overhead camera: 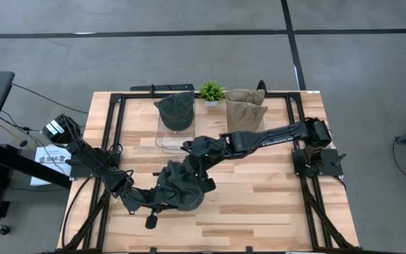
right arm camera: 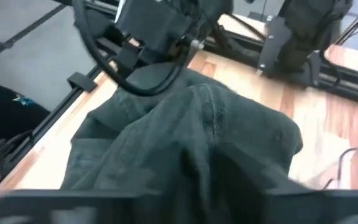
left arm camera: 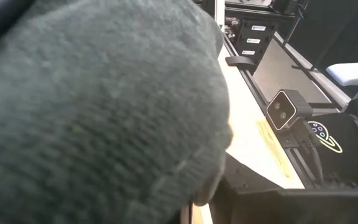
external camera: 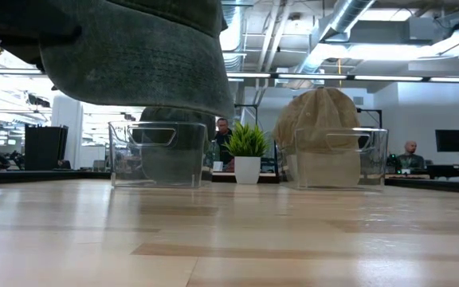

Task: Pick & Place hat
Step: Put the black cap into the left transparent container

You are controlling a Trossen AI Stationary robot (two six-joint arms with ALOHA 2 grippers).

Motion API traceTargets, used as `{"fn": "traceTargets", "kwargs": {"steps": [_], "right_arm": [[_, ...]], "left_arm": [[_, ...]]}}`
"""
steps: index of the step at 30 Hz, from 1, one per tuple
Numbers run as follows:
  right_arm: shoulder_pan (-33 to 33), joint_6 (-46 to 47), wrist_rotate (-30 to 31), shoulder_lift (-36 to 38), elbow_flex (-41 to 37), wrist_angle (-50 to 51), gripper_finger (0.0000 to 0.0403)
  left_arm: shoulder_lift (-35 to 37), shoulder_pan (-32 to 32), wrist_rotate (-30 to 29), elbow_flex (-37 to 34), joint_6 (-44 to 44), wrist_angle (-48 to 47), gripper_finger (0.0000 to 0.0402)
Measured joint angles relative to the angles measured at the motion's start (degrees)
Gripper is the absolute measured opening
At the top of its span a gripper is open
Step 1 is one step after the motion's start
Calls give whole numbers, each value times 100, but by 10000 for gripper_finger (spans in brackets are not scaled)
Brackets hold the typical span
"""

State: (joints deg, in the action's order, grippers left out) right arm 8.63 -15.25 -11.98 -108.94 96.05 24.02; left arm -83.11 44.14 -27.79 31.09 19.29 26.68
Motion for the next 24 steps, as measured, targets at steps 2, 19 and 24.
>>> {"fn": "traceTargets", "kwargs": {"steps": [2,19,24], "right_arm": [[2,-16,-25,22,0,143,43],[657,178,-173,903,-3,568,1],[1087,166,-871,843,-2,573,1]], "left_arm": [[0,0,2,0,1,-1,14],[2,17,-52,2,-182,-3,22],[2,15,-44,2,-482,81,20]]}}
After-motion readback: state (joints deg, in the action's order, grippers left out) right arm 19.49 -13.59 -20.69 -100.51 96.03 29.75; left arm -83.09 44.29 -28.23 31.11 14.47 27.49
